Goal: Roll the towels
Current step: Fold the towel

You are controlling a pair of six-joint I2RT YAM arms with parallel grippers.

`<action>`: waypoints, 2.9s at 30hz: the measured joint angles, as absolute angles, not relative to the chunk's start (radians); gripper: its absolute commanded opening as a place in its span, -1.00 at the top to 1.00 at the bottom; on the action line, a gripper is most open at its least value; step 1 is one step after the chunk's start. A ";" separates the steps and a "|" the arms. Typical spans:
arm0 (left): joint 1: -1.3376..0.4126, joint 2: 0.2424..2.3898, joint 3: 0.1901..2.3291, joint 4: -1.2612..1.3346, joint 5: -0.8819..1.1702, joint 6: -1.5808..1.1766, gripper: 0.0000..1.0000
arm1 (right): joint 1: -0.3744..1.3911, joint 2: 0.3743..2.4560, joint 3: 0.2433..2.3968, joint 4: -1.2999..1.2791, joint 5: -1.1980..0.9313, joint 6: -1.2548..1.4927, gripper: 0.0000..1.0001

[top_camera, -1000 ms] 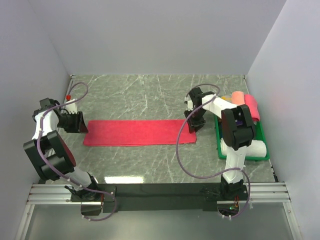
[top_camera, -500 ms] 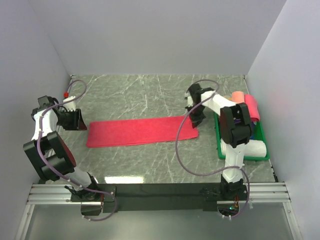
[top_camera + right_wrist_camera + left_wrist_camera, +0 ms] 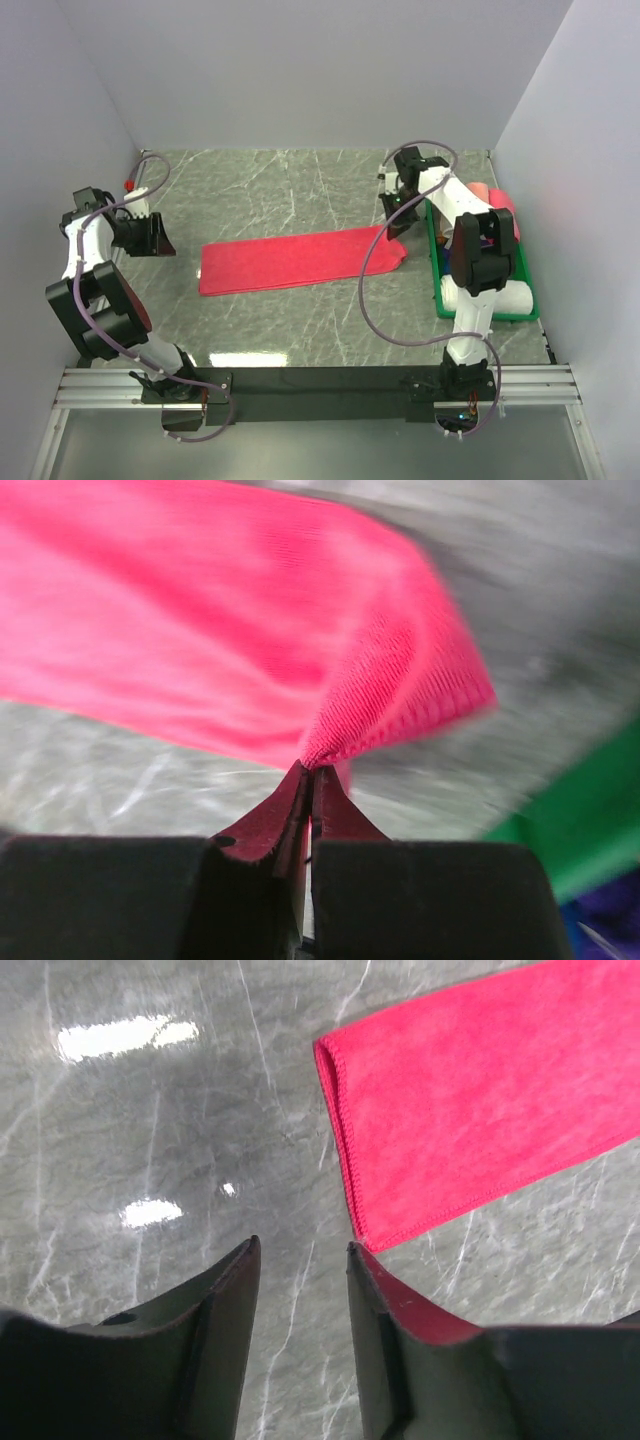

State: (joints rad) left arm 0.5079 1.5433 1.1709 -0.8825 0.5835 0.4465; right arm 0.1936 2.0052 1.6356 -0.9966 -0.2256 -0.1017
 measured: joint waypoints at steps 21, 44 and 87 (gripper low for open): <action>0.508 1.457 1.210 -0.995 0.663 0.432 -0.99 | 0.438 2.147 1.744 -0.957 -0.587 0.002 1.00; 0.502 1.422 1.149 -0.983 0.659 0.435 -0.99 | 0.502 2.294 1.888 -0.935 -0.627 0.058 0.41; 0.064 2.088 1.535 -0.707 0.313 0.128 0.88 | 0.516 2.130 1.529 -0.917 -0.607 -0.172 0.53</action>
State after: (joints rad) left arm 0.0643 2.0876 1.5352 -0.7071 0.3126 0.1276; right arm 0.5159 2.1304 1.5291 -0.9173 -0.6075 -0.1719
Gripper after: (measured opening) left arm 0.022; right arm 0.194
